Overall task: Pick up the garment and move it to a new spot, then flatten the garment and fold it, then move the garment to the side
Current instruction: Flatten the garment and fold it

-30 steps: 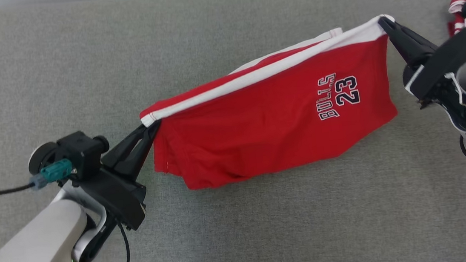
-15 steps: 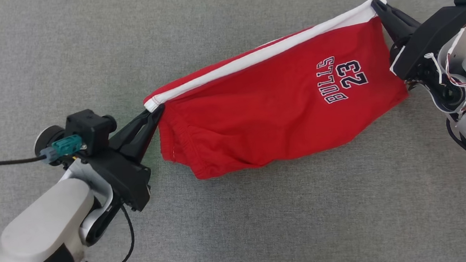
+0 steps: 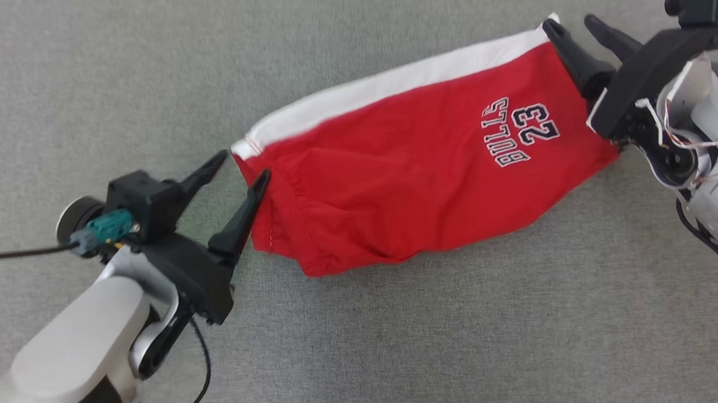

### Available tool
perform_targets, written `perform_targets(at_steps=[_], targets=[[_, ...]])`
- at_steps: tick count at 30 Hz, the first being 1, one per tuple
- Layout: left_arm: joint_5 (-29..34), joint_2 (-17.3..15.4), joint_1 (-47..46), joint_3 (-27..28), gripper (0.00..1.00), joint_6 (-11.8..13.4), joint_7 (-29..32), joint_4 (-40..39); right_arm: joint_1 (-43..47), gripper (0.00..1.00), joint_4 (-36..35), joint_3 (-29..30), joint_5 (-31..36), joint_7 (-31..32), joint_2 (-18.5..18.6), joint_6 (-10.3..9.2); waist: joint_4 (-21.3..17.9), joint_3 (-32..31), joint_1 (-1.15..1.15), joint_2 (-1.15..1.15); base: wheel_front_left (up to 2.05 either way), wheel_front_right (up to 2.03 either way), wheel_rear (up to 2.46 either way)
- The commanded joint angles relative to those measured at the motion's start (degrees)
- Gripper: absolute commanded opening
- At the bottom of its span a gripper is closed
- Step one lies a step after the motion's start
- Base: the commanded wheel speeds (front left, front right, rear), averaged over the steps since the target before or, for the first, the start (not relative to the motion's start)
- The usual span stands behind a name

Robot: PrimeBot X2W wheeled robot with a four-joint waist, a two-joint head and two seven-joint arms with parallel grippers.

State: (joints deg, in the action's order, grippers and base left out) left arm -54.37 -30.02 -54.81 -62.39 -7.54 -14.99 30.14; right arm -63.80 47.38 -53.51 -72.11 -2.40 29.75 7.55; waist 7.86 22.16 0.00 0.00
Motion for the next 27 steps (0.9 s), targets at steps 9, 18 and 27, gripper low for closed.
perform_targets(at_steps=[9,18,27], targets=[[4.55,-0.96,8.97,9.17,1.0,0.57,-0.11,-2.57,5.07,1.0,-0.19,-2.89,-1.41,-3.98,2.96,-0.11,-0.66,-6.41,0.0,0.0,0.0,0.0,0.0],[15.27,4.06,23.24,25.94,1.0,8.21,-0.11,-11.46,12.68,1.0,2.83,-5.16,-2.18,-8.75,3.94,-0.11,0.66,-8.62,0.0,0.0,0.0,0.0,0.0],[25.91,12.71,35.09,37.74,1.0,8.19,-0.11,-15.43,15.83,1.0,6.75,-5.61,-3.84,-10.57,1.53,-0.11,2.23,-8.37,0.0,0.0,0.0,0.0,0.0]])
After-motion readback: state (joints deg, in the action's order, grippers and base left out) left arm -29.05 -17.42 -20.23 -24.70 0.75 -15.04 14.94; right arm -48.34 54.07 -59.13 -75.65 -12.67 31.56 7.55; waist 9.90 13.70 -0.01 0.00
